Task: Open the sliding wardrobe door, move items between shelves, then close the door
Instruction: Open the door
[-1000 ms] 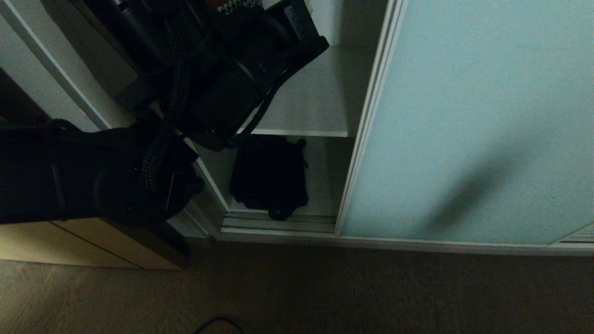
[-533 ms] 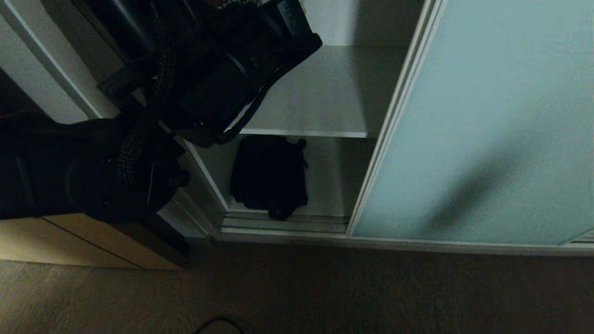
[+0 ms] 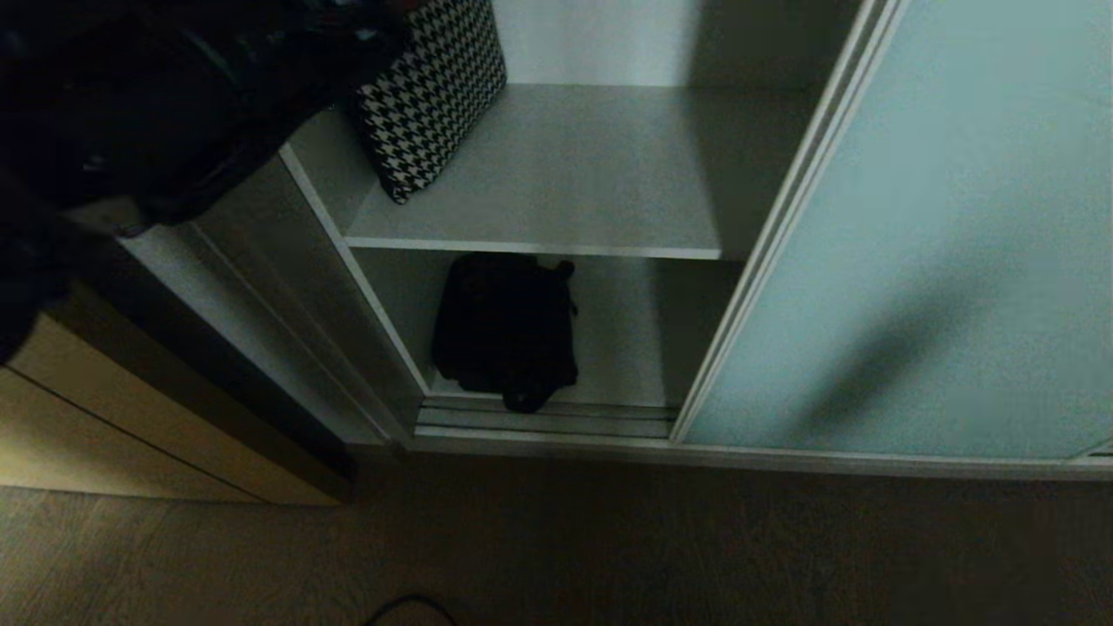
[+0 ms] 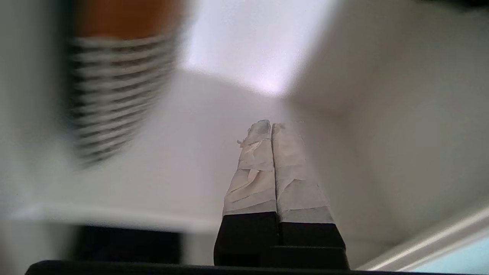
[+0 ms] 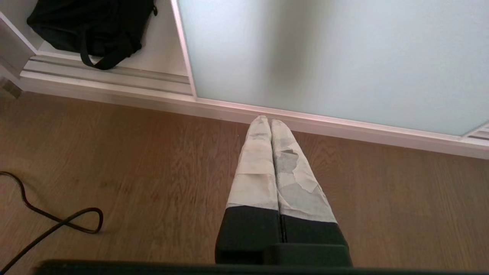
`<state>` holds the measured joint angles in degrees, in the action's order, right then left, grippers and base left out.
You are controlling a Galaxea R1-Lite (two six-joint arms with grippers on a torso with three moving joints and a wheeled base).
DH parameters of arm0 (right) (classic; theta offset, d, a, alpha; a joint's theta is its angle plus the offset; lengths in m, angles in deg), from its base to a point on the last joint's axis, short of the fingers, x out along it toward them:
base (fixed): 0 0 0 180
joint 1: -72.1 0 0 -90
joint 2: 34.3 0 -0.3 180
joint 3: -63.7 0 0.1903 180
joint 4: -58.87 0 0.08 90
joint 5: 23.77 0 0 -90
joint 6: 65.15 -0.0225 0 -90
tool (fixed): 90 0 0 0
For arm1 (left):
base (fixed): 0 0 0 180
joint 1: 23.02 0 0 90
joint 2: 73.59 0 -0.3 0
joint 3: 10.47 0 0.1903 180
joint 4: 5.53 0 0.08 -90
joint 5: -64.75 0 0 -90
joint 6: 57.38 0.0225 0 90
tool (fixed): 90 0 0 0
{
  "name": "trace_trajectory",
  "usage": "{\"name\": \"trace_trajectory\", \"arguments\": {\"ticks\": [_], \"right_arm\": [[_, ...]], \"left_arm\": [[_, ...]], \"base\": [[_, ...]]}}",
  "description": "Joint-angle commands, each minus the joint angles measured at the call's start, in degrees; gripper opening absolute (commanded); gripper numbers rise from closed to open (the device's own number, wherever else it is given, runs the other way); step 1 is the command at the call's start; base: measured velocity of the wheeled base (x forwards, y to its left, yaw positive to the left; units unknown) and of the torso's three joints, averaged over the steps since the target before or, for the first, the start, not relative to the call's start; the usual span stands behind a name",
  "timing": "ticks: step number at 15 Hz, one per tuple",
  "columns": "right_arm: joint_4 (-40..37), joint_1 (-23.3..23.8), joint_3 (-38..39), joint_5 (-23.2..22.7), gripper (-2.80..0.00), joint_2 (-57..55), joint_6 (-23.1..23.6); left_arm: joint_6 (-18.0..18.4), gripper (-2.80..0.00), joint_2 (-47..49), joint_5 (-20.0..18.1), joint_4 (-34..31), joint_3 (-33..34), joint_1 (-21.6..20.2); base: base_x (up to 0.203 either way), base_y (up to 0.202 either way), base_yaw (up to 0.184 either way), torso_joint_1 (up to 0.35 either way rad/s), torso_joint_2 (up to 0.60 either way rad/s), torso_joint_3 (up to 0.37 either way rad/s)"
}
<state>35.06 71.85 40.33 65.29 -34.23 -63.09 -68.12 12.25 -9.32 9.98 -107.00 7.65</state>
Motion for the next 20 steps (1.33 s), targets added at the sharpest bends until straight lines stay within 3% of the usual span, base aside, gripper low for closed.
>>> {"name": "trace_trajectory", "arguments": {"ticks": [1, 4, 6, 13, 15, 17, 20], "right_arm": [[0.00, -0.02, 0.00, -0.03, -2.80, 0.01, 0.05], [0.00, -0.02, 0.03, -0.03, -2.80, 0.01, 0.05], [0.00, -0.02, 0.00, -0.03, -2.80, 0.01, 0.05], [0.00, -0.02, 0.00, -0.03, -2.80, 0.01, 0.05], [0.00, -0.02, 0.04, -0.03, -2.80, 0.01, 0.05], [0.00, -0.02, 0.00, -0.03, -2.80, 0.01, 0.05], [0.00, -0.02, 0.00, -0.03, -2.80, 0.01, 0.05]], "left_arm": [[-0.03, -2.80, -8.53, 0.96, -3.20, 5.06, -2.91], [-0.22, -2.80, -17.74, 5.75, -5.95, 17.63, -7.73], [0.03, -2.80, -24.61, 7.07, -6.36, 25.97, -13.79], [1.42, -2.80, -45.56, 7.69, -6.76, 47.98, -27.03], [1.64, -2.80, -50.91, 7.39, -6.79, 54.50, -28.48], [2.35, -2.80, -55.99, 5.93, -7.63, 60.14, -28.80], [2.59, -2.80, -64.84, -2.63, -16.04, 64.46, -28.89]], "base": [[0.000, 0.000, 0.000, 0.000, 0.00, 0.000], [0.000, 0.000, 0.000, 0.000, 0.00, 0.000], [0.000, 0.000, 0.000, 0.000, 0.00, 0.000], [0.000, 0.000, 0.000, 0.000, 0.00, 0.000], [0.000, 0.000, 0.000, 0.000, 0.00, 0.000], [0.000, 0.000, 0.000, 0.000, 0.00, 0.000], [0.000, 0.000, 0.000, 0.000, 0.00, 0.000]]}}
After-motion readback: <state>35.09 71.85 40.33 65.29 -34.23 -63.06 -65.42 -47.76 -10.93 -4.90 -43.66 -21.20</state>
